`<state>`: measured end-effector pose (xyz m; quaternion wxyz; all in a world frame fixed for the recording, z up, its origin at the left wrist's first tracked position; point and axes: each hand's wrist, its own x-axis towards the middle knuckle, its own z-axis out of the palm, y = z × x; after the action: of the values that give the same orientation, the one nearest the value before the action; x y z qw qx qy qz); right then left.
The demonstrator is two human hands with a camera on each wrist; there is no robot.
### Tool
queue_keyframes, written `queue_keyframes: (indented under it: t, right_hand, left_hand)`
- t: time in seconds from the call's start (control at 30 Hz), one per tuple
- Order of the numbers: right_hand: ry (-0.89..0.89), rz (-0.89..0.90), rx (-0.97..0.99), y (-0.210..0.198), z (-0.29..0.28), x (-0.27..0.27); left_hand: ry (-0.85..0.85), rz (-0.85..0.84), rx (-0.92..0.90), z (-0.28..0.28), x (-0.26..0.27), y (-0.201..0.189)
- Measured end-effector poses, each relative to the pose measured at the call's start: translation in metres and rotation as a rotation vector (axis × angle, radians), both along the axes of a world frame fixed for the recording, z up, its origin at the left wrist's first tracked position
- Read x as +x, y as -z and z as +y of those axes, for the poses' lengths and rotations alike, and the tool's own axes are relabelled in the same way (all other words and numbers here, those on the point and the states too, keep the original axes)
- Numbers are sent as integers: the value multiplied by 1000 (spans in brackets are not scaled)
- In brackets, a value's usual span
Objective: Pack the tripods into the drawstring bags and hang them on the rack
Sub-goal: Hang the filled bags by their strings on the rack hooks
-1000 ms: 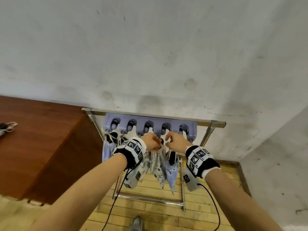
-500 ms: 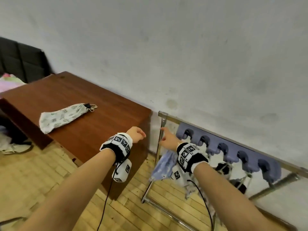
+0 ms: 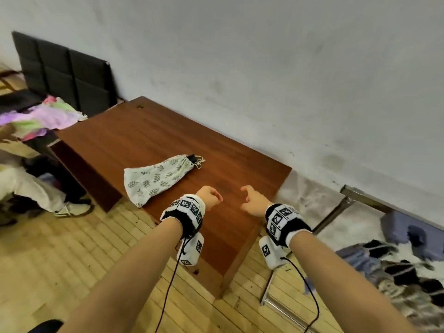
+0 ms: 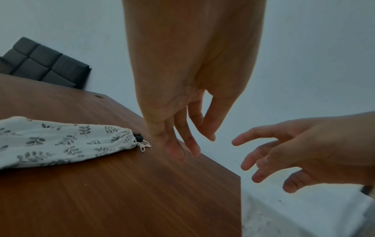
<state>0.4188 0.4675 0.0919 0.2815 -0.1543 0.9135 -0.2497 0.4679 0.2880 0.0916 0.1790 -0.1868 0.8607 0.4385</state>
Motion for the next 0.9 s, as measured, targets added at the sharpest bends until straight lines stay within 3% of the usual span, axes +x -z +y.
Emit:
queue_keyframes:
  t: [0.33, 0.63, 0.8, 0.9]
  right_hand:
    - [19, -33, 56, 34, -142, -118]
    - [135, -230, 98, 84, -237, -203]
    - [301, -211, 117, 108, -268, -238]
    - [474, -211, 124, 132, -282, -247]
  left_hand:
    - [93, -43, 14, -131, -113, 30]
    - [58, -91, -21, -247, -223, 57]
    - [118, -132, -24, -281, -285, 79]
    - [239, -177, -32, -287, -315, 98]
